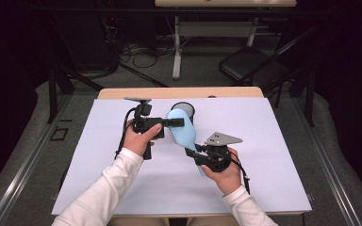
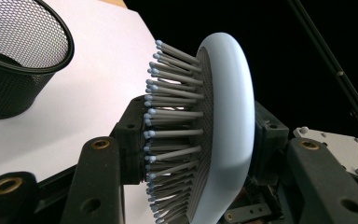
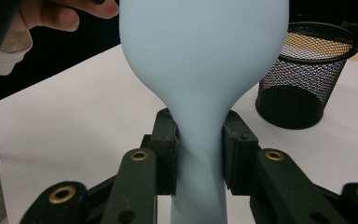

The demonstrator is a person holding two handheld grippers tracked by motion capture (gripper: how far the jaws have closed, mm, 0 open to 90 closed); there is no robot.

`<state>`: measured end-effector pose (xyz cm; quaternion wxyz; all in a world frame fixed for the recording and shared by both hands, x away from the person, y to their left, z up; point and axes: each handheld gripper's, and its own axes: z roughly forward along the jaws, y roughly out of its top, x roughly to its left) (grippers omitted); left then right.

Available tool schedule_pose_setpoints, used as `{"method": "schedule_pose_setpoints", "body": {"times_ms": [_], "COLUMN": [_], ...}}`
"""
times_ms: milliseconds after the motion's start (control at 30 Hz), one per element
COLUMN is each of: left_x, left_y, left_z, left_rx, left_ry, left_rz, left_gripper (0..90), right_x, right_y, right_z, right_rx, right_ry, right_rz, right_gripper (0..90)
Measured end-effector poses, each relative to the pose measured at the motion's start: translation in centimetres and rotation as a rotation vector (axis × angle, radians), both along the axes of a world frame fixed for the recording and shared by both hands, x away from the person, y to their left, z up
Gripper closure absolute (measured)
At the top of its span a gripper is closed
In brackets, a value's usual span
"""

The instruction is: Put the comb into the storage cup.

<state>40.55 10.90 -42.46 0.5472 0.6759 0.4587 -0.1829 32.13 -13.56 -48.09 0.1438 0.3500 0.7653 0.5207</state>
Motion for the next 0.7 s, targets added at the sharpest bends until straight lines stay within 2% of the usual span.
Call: {"method": "schedule_pose_setpoints", "body": {"times_ms": [300, 700], "left_x": [0.24, 0.61], "left_y": [-0.12, -0.25], "left_z": [-0.05, -0.15], "left_rx": [0.001, 0.008], "left_ry": [0.031, 0.045], "left_rz": [0.015, 0.013], "left_gripper": [50.6, 50.8], "right_x": [0.12, 0.25], "right_y": [-0.08, -0.11], "right_z": [0.01, -0.04], "right_rx": [0.012, 0.012], "right_ry": [0.017, 0.028], "right_rz": [-0.002, -0.011], "right_gripper": [69.4, 68.3]}}
